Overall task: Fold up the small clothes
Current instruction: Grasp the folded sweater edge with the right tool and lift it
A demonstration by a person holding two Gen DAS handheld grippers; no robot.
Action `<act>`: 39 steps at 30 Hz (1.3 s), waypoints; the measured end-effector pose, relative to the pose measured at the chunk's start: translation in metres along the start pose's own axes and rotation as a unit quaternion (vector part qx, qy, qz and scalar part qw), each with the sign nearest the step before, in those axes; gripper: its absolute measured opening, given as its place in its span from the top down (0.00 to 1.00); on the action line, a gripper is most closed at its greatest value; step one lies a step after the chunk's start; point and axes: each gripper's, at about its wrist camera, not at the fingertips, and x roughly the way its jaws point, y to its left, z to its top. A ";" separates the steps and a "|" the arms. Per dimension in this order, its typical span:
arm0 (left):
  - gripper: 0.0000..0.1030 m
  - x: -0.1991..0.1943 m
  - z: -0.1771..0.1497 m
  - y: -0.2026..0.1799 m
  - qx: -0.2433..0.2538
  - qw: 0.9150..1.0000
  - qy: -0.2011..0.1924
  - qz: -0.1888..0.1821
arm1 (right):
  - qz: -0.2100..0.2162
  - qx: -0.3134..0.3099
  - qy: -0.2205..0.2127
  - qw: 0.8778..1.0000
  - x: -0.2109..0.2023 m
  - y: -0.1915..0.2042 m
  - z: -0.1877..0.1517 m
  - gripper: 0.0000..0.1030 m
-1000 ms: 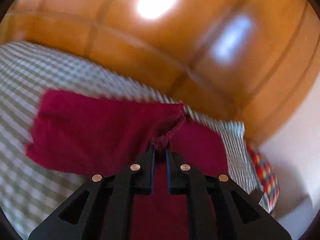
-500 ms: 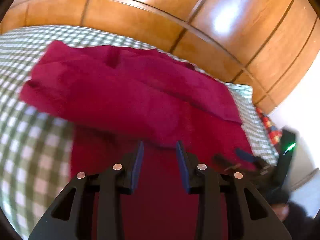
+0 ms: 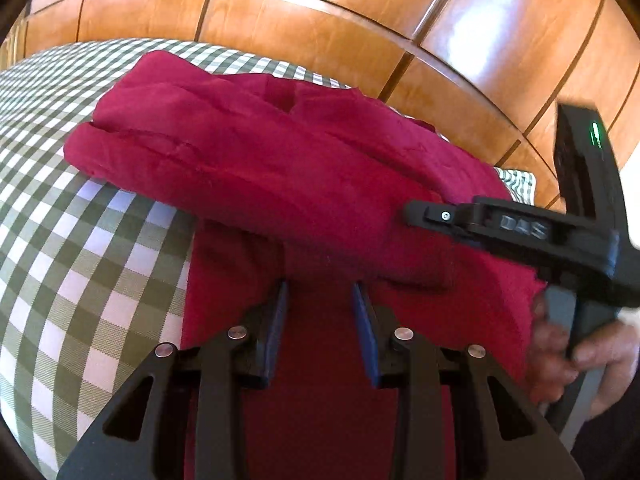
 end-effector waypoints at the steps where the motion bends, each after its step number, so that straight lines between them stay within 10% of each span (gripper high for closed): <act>1: 0.68 0.000 0.000 0.000 0.000 1.000 0.000 0.000 | -0.005 -0.026 -0.012 1.000 -0.008 0.007 0.008 0.94; 10: 0.68 -0.001 -0.002 0.004 -0.004 1.000 -0.003 -0.008 | -0.032 -0.043 -0.131 0.990 -0.118 -0.033 0.081 0.94; 19: 0.68 -0.001 -0.004 0.005 -0.002 1.000 -0.002 -0.007 | -0.106 0.135 -0.049 0.984 -0.077 -0.189 0.061 0.94; 25: 0.68 0.001 -0.003 0.001 0.003 1.000 0.001 0.000 | -0.138 0.152 -0.056 0.977 -0.064 -0.208 0.045 0.94; 30: 0.68 -0.001 0.002 -0.003 0.003 1.000 0.015 0.007 | -0.095 0.169 -0.058 0.979 -0.059 -0.207 0.033 0.52; 39: 0.68 -0.007 0.042 -0.003 -0.061 0.995 0.026 -0.076 | -0.045 0.182 -0.050 0.981 -0.068 -0.205 0.009 0.50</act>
